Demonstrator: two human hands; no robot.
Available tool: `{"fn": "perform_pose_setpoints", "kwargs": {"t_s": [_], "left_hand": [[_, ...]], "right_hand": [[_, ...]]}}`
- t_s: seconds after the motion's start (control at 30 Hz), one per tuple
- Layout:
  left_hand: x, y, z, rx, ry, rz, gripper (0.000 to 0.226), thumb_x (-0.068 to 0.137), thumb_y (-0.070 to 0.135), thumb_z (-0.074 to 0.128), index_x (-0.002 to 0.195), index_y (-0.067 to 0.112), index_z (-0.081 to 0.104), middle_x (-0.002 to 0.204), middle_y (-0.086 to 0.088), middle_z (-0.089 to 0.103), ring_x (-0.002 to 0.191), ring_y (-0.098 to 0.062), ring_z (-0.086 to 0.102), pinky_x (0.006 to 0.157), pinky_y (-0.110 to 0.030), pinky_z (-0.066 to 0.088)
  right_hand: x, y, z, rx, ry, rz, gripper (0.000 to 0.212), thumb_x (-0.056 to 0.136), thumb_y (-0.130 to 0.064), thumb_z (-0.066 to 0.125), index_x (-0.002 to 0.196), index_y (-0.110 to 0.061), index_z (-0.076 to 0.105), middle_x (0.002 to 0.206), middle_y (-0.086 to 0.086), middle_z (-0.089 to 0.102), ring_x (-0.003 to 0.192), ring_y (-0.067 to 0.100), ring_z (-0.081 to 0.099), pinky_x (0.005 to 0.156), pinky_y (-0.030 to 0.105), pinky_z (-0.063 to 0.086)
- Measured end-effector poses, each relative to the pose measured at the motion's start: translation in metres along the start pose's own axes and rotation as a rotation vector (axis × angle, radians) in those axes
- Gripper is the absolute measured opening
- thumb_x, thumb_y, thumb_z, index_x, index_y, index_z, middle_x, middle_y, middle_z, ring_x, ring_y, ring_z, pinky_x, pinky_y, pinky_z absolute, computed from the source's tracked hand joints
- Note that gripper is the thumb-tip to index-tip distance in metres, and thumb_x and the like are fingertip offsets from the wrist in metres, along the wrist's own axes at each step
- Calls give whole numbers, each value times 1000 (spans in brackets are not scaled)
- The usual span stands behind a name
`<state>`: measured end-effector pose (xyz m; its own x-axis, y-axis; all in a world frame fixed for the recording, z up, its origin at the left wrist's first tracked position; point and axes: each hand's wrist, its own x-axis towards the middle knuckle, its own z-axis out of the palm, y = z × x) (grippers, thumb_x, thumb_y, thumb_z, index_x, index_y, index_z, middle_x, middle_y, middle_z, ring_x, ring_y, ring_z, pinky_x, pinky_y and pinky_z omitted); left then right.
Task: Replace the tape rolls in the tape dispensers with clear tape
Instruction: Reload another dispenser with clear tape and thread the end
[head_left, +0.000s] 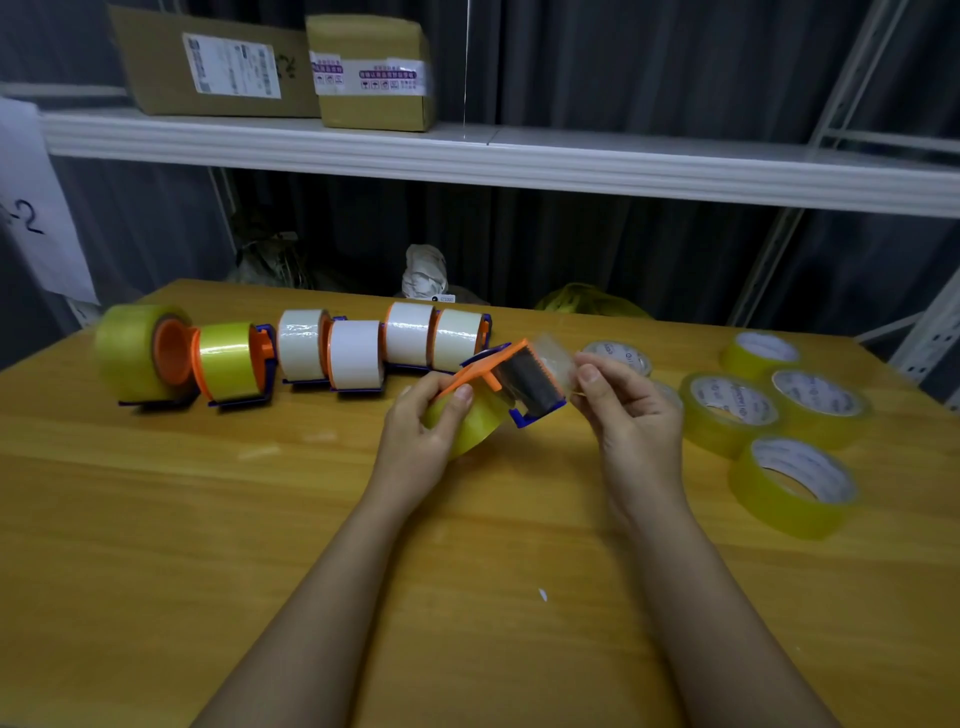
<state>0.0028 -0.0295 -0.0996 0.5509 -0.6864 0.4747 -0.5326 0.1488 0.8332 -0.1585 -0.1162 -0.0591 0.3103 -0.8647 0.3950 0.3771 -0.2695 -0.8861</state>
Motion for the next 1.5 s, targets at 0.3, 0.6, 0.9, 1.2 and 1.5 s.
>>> {"fn": "perform_pose_setpoints", "kwargs": {"t_s": [0.3,0.6,0.9,1.2,1.5], "left_hand": [[-3,8,-1,2,-17,-5,34,86,54,44,91,25,60,89,-3,60,88,-21,55,73,-44,46],[-8,26,2,-217,10,-133,38,86,51,54,91,14,64,88,-10,65,84,-27,62,72,-49,50],[-3,41,7,-405,-32,-235,52,80,50,49,97,3,64,82,-9,68,73,-16,63,65,-25,50],[-2,37,3,-524,-131,-302,47,87,55,48,107,18,67,104,-4,72,104,-20,66,96,-40,48],[2,25,-1,-227,65,-94,40,82,66,45,89,27,54,93,-5,60,89,-21,58,78,-36,47]], "right_hand": [[-1,0,0,-23,-132,91,22,93,-3,55,90,-17,71,86,-6,74,89,10,69,77,23,55],[-1,2,-1,-249,-174,111,31,101,-12,43,96,-34,65,105,-5,64,93,10,56,76,23,46],[-8,12,5,-289,-481,96,79,71,-48,76,134,-49,28,134,-26,42,116,-17,44,89,3,40],[-10,26,7,-376,-464,49,102,53,-62,82,130,-68,16,147,-12,34,133,9,40,105,40,45],[-13,29,16,-146,-404,251,67,61,-50,74,122,-37,49,118,-3,63,105,10,64,80,33,56]]}}
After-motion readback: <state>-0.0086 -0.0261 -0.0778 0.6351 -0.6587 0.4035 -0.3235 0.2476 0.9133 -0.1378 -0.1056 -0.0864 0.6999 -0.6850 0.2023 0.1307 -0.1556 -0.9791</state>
